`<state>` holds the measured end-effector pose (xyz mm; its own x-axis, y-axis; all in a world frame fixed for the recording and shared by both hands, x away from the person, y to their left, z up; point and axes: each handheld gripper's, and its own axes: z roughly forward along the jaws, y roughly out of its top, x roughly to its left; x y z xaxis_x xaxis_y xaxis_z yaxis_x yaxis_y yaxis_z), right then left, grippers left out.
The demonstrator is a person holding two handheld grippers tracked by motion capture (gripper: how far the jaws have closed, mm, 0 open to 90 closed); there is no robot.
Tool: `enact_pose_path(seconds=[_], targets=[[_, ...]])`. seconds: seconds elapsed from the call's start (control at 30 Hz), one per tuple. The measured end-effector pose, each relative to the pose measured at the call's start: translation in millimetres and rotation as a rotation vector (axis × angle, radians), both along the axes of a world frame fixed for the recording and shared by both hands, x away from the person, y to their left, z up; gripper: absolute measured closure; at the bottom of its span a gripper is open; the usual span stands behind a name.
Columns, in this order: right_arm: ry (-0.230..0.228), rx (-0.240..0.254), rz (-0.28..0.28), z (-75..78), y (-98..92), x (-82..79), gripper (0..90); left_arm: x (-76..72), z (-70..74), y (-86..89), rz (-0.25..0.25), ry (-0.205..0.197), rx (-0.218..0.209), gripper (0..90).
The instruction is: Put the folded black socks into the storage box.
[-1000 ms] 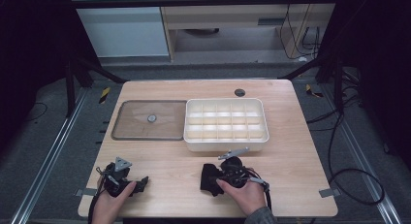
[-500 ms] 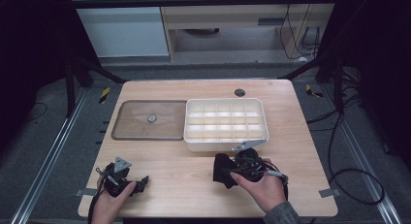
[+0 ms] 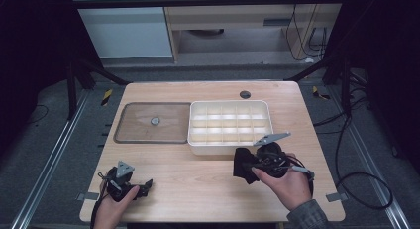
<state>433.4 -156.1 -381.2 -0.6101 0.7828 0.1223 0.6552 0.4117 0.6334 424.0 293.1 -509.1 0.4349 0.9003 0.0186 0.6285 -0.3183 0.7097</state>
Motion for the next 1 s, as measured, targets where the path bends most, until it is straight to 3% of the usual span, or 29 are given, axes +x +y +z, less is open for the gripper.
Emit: enact_pose_path(seconds=[0.47, 0.7, 1.0], targets=[[-0.028, -0.068, -0.079, 38.3, -37.8, 16.4, 61.8, 3.9, 0.4, -0.2, -0.017, 0.004, 0.002, 0.0], [-0.050, -0.120, -0.106, 59.8, -50.7, 39.3, 61.7, 3.4, 0.1, -0.9, -0.010, 0.002, 0.001, 0.0], [-0.051, -0.132, -0.122, 65.0, -50.1, 73.1, 61.7, 3.2, 0.0, -1.1, -0.011, -0.002, 0.002, 0.0]])
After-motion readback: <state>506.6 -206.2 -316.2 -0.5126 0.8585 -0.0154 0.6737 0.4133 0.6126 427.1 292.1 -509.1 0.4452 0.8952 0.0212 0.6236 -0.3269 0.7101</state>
